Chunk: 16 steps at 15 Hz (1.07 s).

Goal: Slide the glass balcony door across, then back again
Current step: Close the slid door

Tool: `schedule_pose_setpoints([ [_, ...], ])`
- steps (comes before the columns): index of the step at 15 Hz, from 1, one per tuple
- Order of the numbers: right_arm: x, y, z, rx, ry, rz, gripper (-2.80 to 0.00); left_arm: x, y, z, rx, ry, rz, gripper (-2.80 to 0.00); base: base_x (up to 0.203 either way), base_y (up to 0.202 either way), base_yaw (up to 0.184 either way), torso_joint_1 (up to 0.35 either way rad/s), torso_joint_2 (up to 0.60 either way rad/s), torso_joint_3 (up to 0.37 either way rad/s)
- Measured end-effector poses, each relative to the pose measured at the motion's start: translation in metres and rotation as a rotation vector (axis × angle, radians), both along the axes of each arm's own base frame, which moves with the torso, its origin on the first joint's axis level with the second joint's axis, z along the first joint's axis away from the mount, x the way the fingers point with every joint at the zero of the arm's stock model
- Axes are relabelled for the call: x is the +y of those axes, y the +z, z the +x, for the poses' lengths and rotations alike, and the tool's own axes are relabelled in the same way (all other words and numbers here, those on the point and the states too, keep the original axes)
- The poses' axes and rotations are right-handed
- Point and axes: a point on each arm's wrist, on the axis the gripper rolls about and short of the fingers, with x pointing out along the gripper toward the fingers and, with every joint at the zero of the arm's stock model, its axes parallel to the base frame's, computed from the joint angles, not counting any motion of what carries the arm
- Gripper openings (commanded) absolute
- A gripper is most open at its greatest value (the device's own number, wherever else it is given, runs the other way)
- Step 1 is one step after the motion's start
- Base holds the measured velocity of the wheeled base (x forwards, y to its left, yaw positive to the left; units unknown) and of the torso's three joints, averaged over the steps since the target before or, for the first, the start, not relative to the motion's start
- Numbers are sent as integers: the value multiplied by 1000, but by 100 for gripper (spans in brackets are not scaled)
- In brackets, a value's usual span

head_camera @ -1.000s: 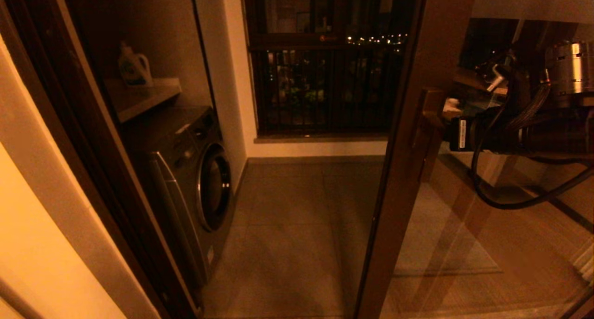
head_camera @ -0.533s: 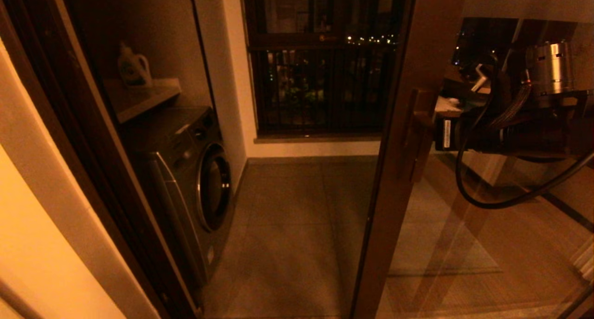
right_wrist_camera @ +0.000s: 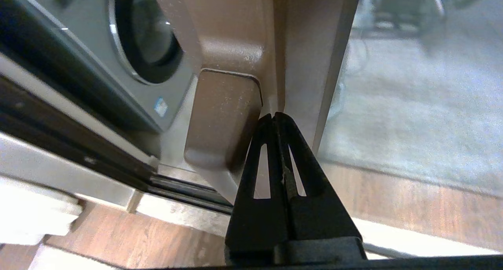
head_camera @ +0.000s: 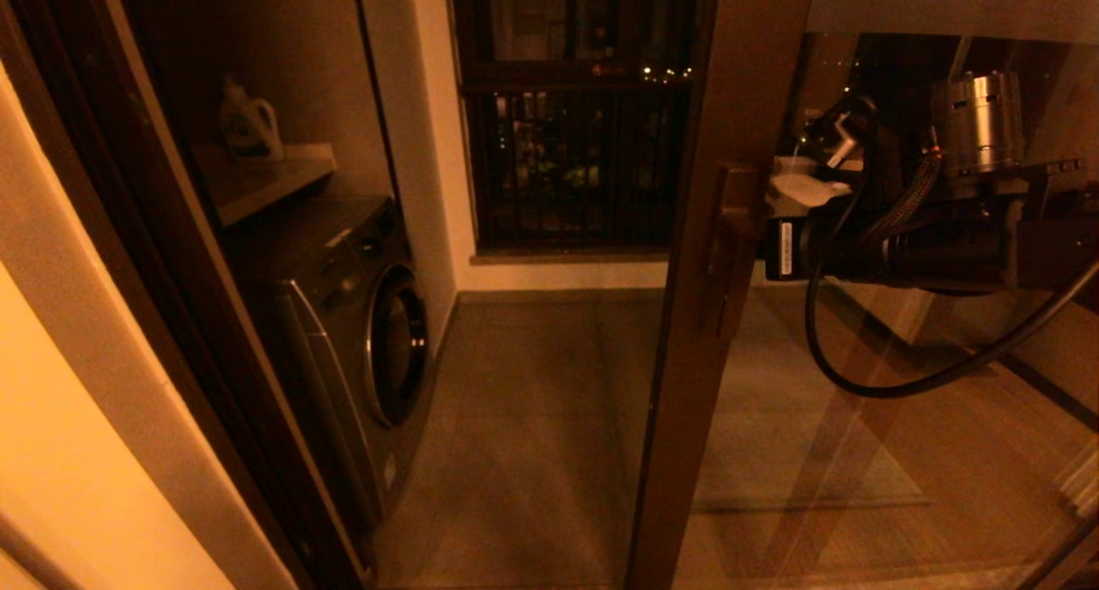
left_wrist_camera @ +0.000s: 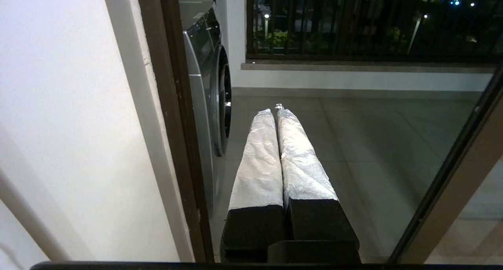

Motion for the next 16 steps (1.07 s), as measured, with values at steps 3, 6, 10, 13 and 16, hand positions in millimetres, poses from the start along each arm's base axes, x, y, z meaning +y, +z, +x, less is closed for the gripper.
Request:
schedule_pose_setpoints([
  [3, 9, 1, 1, -8, -3, -10, -280, 0, 0, 0, 0, 0, 0, -280, 0, 0, 0, 0, 0, 0],
  [6, 20, 0, 1, -10, 9, -17, -280, 0, 0, 0, 0, 0, 0, -280, 0, 0, 0, 0, 0, 0],
  [10, 33, 0, 1, -6, 35, -14, -280, 0, 0, 0, 0, 0, 0, -280, 0, 0, 0, 0, 0, 0],
  [13, 42, -1, 2, -11, 38, -21, -280, 0, 0, 0, 0, 0, 0, -280, 0, 0, 0, 0, 0, 0],
  [16, 49, 0, 4, -15, 52, -20, -280, 0, 0, 0, 0, 0, 0, -280, 0, 0, 0, 0, 0, 0],
])
